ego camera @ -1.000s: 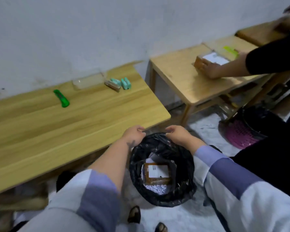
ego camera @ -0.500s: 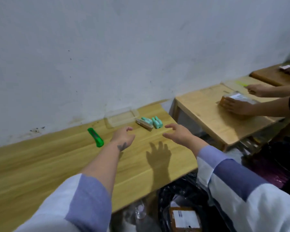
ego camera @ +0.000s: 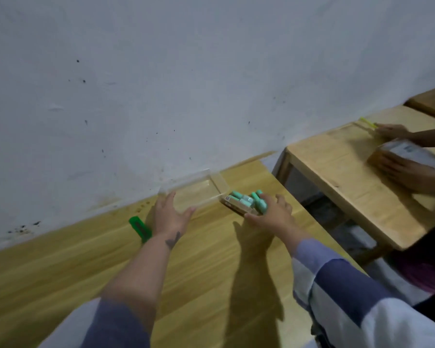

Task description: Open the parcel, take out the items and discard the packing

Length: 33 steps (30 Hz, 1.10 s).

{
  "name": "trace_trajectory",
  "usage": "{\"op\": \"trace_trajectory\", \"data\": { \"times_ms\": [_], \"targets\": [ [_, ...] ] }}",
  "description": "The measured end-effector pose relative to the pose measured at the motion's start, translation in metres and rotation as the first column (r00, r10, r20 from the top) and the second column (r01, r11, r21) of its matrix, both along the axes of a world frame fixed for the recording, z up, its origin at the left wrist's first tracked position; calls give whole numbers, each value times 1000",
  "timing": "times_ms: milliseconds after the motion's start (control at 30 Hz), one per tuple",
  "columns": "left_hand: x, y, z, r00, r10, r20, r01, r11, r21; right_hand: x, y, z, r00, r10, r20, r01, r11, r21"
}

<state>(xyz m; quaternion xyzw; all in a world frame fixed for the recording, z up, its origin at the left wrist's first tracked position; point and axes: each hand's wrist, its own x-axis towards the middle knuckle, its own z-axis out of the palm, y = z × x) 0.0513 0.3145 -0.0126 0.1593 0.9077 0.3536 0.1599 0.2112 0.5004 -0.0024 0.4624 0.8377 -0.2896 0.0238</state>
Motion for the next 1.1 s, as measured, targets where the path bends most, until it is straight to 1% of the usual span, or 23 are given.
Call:
{"op": "trace_trajectory", "data": {
  "times_ms": [100,233,300,400,500,533,633,700,767,800,900,967,1000,1033,1067,1100],
  "targets": [
    [-13,11,-17,999,49,-23,-49,999,-21,-17,8,-17,998,42,47,-45,997,58],
    [-25,25,-37,993,114,-24,-116,990,-77,-36,14,-34,988,97,121,-119,973,196],
    [-27,30,-42,990,132,-41,-135,986,-93,-43,23,-38,988,96,121,-123,963,239],
    [-28,31,-45,988,144,-63,-149,985,-89,-52,45,-36,989,106,101,-126,967,221],
    [-29,29,-47,987,152,-41,-156,983,-94,-60,68,-24,997,56,59,-64,987,146],
    [-29,29,-47,987,155,-35,-157,984,-89,-63,74,-19,997,63,39,-68,989,129],
    [-30,30,-44,986,165,4,-164,983,-81,-80,80,1,977,213,-23,-210,973,92],
    [-29,30,-44,981,190,43,-187,980,-69,-96,72,16,936,347,-63,-342,937,74],
    [-26,31,-42,977,206,62,-202,978,-58,-114,58,28,874,481,-68,-476,876,80],
    [-25,32,-43,975,214,56,-211,976,-49,-123,50,32,831,553,-53,-548,832,90],
    [-24,32,-43,972,226,66,-227,974,13,-149,25,39,690,721,68,-724,686,67],
    [-25,29,-48,974,218,52,-221,974,42,-165,13,34,612,773,165,-785,620,8],
    [-24,27,-49,977,209,46,-212,976,57,-171,9,29,594,780,199,-794,608,-10],
    [-24,26,-50,977,210,46,-212,975,68,-175,5,25,584,780,227,-796,604,-27],
    [-25,26,-53,975,219,47,-223,971,90,-179,2,21,594,777,207,-788,614,-46],
    [-26,28,-52,974,224,39,-227,970,82,-183,0,20,612,772,173,-774,630,-71]
  ]
}}
